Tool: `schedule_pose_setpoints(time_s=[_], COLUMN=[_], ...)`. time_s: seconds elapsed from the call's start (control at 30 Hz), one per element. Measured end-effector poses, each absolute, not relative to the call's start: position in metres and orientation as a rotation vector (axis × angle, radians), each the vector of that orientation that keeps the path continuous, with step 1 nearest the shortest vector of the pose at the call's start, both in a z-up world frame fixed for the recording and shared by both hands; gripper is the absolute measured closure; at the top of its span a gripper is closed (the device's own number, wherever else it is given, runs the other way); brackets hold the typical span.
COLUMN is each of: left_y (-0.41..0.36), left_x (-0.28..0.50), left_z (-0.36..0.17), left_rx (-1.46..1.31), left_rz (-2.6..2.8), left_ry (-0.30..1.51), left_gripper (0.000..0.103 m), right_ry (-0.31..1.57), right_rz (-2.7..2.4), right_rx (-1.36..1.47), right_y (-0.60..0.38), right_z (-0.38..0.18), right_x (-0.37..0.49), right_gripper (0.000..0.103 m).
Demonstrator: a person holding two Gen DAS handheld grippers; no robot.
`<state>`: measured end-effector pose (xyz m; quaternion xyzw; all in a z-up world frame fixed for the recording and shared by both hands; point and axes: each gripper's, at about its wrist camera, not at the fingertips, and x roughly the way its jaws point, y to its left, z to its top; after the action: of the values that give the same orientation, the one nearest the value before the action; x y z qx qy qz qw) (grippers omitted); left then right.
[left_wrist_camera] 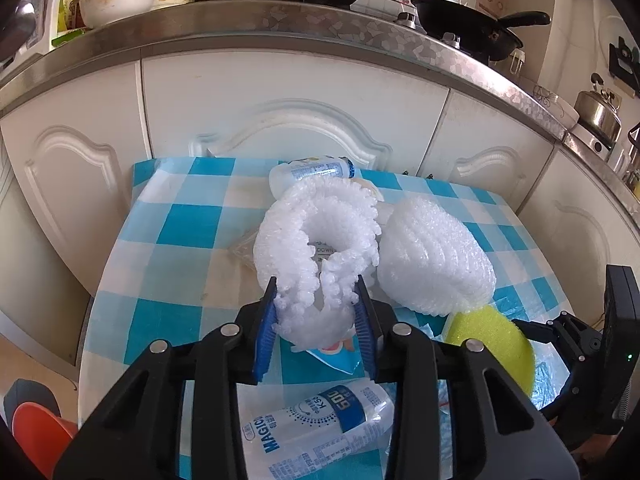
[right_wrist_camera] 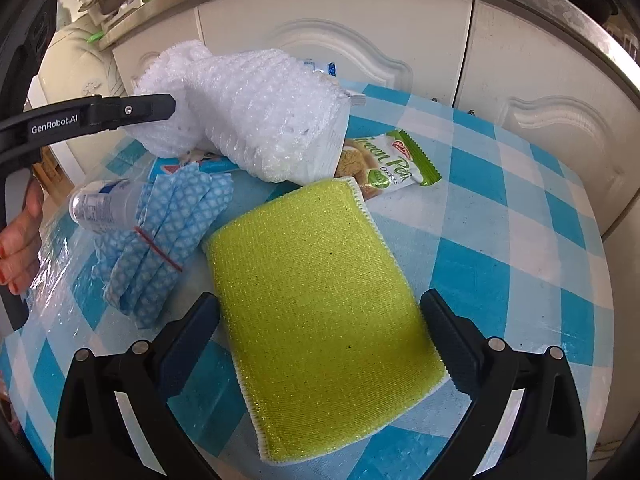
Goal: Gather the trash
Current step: 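Grasp the white foam net with left tool while right tool grasps the yellow-green sponge, then carry foam net and sponge to the pink bucket and open both tools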
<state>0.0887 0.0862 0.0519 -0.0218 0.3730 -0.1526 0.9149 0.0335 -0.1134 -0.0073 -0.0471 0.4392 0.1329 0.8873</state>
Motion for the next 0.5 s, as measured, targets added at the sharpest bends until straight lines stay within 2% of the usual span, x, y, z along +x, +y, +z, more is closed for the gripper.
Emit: schedule_pose_setpoints(time_s=[0.2,0.5], left_y=[0.095,0.112], left_x=[0.080,0.053], left_z=[0.058,0.076], left_rx=[-0.072,-0.099], left_rz=[-0.308,-0.311], left_ry=[0.751,0.712], left_gripper=[0.068,0.068], right_ry=[0.923,0.890], right_rz=[0.258,0.213], right_rx=[-0.073,-0.038], right_y=[-0.114,-0.111], right_z=[-0.005,-0.001], right_x=[0.023,-0.009], right_gripper=[0.018,0.031])
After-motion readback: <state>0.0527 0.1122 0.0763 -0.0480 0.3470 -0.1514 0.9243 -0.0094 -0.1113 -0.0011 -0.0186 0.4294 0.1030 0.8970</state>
